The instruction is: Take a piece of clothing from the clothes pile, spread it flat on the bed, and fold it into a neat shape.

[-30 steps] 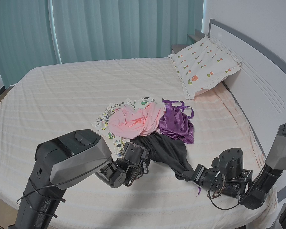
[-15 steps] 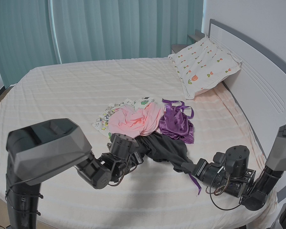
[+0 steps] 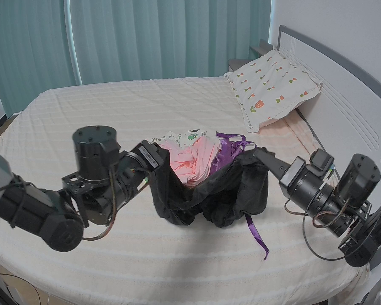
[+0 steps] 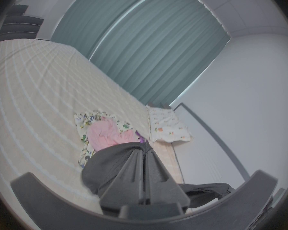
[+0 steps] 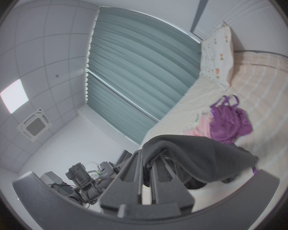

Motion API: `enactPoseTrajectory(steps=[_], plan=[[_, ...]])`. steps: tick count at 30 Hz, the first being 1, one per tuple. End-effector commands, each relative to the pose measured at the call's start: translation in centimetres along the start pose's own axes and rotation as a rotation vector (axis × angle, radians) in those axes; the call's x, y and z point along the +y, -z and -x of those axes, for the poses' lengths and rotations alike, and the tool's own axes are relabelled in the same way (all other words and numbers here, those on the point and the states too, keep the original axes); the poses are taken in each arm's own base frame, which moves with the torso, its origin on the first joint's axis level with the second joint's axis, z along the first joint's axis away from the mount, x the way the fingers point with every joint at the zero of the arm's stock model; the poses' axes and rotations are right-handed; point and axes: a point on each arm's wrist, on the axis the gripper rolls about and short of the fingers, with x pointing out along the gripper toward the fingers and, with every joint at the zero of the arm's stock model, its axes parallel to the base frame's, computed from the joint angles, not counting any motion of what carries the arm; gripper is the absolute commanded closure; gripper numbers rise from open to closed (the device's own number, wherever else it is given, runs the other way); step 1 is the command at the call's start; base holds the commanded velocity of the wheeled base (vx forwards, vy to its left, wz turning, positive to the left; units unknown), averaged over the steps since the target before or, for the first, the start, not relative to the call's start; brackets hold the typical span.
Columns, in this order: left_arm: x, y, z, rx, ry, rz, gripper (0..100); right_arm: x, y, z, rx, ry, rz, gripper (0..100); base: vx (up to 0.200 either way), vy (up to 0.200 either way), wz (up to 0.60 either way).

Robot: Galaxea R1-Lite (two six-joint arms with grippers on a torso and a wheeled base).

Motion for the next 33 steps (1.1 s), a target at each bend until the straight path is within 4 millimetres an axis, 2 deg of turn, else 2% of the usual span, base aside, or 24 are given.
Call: enactPoseTrajectory(steps=[1, 3, 5, 15, 25, 33], plan=[[-0.4, -2.2, 3.7, -0.063, 0.031, 0.023, 100, 2.1, -1.4, 1.4, -0.028, -0.085, 0.004, 100, 0.0, 0.0, 0.0], [0.2, -1.7, 3.8, -0.046, 0.012, 0.015, 100, 1.4, -0.7, 1.5, 0.0, -0.059, 0.003, 100, 0.0, 0.0, 0.0], [1.4, -0.7, 4.2, -0.013, -0.02, 0.003, 100, 0.1, 0.7, 1.5, 0.053, -0.01, -0.002, 100, 0.0, 0.0, 0.0], [2.6, 2.3, 5.4, 0.039, 0.009, -0.002, 100, -2.1, 2.6, 0.7, 0.111, 0.074, -0.01, 100, 0.0, 0.0, 0.0], [2.8, 2.5, 5.8, 0.049, 0.006, 0.064, 100, -2.8, 3.5, 1.1, 0.15, 0.111, -0.032, 100, 0.0, 0.0, 0.0], [3.0, 2.6, 5.8, 0.052, 0.001, 0.092, 100, -2.5, 4.0, 1.2, 0.159, 0.109, -0.042, 100, -0.2, 0.0, 0.0]])
